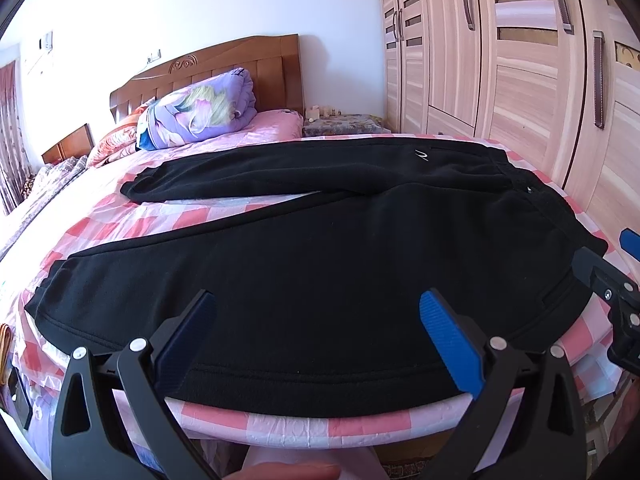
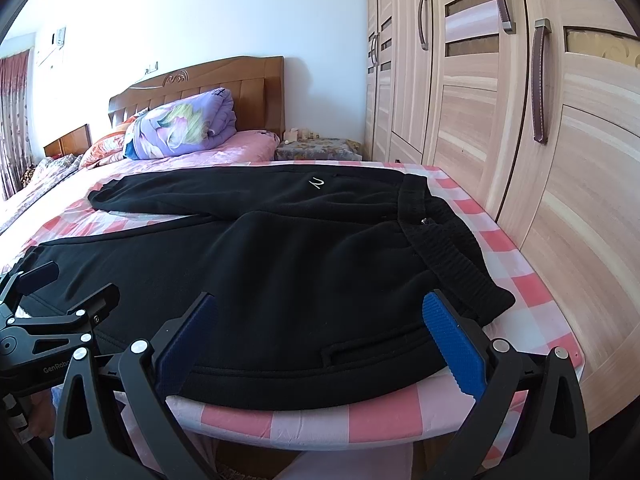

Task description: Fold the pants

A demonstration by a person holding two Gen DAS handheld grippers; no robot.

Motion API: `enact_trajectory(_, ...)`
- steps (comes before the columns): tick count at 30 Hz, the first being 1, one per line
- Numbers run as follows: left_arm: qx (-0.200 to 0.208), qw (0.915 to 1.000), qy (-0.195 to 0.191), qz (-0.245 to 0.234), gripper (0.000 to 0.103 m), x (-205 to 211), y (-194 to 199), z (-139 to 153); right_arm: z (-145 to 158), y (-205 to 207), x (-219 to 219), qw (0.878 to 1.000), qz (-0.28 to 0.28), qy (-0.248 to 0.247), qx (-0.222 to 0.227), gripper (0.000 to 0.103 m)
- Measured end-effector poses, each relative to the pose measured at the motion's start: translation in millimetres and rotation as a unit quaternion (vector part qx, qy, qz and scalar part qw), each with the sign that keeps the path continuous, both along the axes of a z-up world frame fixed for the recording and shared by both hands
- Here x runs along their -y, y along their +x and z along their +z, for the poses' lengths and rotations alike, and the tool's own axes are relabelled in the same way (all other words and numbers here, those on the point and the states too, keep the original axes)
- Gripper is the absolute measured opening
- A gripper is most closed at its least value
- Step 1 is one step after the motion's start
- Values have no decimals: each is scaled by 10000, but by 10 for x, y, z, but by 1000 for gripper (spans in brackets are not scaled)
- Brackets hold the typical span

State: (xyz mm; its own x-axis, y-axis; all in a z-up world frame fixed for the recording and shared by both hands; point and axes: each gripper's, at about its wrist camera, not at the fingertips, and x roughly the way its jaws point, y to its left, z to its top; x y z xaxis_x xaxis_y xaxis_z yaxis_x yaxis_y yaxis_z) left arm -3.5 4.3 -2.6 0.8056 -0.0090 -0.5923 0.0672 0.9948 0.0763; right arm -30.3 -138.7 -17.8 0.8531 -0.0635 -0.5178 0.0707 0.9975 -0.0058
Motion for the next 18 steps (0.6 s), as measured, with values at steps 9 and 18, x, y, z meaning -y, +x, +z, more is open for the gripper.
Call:
enact_trajectory(9,-36,10000,5,6,102,-29,12,-28,-10,15,14,10000,19,45,-50,99)
enact_trajectory(18,-70,10000,15,-10,102,-58,-8,-75,-22,32,24,9999,29,87,-102,99)
